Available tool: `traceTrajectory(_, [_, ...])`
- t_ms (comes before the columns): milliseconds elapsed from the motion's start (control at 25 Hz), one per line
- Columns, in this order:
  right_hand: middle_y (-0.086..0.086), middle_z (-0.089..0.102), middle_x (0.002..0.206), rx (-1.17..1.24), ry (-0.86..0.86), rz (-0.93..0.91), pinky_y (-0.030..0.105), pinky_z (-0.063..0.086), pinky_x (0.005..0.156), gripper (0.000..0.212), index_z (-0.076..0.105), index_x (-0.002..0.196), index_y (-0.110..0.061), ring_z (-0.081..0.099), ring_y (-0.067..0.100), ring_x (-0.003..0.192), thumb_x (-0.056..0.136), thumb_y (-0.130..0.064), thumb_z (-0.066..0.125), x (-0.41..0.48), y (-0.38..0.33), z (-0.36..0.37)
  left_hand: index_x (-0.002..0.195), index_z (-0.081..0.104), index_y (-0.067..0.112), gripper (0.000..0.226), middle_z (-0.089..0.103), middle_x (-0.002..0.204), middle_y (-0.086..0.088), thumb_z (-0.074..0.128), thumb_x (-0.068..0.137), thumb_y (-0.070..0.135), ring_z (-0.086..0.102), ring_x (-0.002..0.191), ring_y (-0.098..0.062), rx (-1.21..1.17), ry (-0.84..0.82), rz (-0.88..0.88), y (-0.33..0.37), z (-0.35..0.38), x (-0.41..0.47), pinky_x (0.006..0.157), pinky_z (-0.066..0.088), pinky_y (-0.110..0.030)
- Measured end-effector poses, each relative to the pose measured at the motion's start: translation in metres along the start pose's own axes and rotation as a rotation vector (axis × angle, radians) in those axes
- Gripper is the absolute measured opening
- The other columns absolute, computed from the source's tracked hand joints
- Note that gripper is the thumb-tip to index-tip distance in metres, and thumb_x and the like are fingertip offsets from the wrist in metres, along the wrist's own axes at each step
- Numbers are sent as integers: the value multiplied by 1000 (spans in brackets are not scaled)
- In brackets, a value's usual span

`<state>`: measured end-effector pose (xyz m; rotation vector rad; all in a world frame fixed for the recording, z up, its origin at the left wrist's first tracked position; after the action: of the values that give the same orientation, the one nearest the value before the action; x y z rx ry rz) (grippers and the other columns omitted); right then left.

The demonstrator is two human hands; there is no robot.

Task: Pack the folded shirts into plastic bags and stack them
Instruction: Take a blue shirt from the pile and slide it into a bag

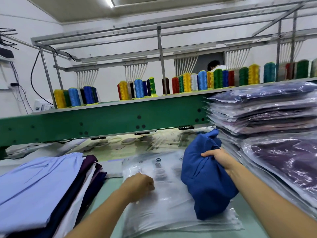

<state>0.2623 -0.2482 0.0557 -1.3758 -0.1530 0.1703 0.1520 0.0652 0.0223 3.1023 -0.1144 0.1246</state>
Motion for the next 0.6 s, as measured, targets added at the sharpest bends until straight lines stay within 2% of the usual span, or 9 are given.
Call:
traceTrajectory(40, [22,74,106,0,-10,-1,52,56,88,32,66,110,-6,70,42,97,80,2,72,1,0,0,86,67,23,15,70,96,5,68,92,36,62,89,-22,-24,33,-10,-3,-2,0,68,43,-30])
traceTrajectory(120, [21,73,107,-2,-26,2,52,56,89,35,66,114,-6,70,42,98,80,2,72,5,0,-1,68,50,20,40,63,77,8,80,82,44,53,70,-17,-72,80,-35,-9,-6,2,59,36,-32])
traceTrajectory(200, [21,74,106,-12,-51,16,49,57,86,35,67,115,-4,71,41,97,81,2,72,9,0,-1,65,39,16,58,58,68,1,72,84,59,41,60,-17,-119,93,-19,-11,-8,4,55,28,-33])
traceTrajectory(280, [21,74,106,-14,-74,32,47,56,84,35,67,115,-3,72,40,95,81,1,71,13,1,0,67,45,15,55,61,67,3,56,94,62,49,60,-18,-144,104,5,-13,-11,6,55,33,-32])
traceTrajectory(320, [21,74,106,-14,-78,37,47,56,85,35,67,116,-3,72,40,94,81,1,70,15,2,0,73,48,18,47,60,69,5,54,97,58,53,64,-19,-117,123,16,-14,-12,8,56,34,-31])
traceTrajectory(400, [20,74,107,-37,-75,38,50,55,91,39,66,118,-4,72,41,96,80,1,71,17,4,-1,90,39,25,29,58,78,5,58,99,45,54,75,-23,-40,165,65,-18,-14,8,59,34,-33])
traceTrajectory(480, [19,73,111,-83,-52,35,54,54,95,46,63,121,-8,70,41,100,77,-2,74,17,0,0,102,38,31,20,59,96,6,58,100,27,57,85,-24,73,171,157,-22,-16,7,62,36,-33])
traceTrajectory(520, [17,72,113,-107,-38,18,52,54,94,48,61,122,-10,70,39,101,77,-2,75,17,-7,3,109,45,34,21,57,106,7,55,100,17,59,88,-23,169,156,236,-24,-15,7,63,35,-32])
traceTrajectory(600, [10,74,104,-174,-19,-72,39,58,83,41,63,115,-12,71,32,97,77,0,74,15,-28,12,119,58,39,47,50,118,9,49,93,0,56,82,-21,320,77,293,-25,-14,10,61,33,-32])
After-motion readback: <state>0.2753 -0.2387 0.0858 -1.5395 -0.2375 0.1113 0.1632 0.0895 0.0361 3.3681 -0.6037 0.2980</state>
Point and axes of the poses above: each hand's wrist, its own x-axis towards the middle knuckle, its own z-axis out of the palm, y = z × x, the point moved 1 cm from there along x, towards the middle knuckle
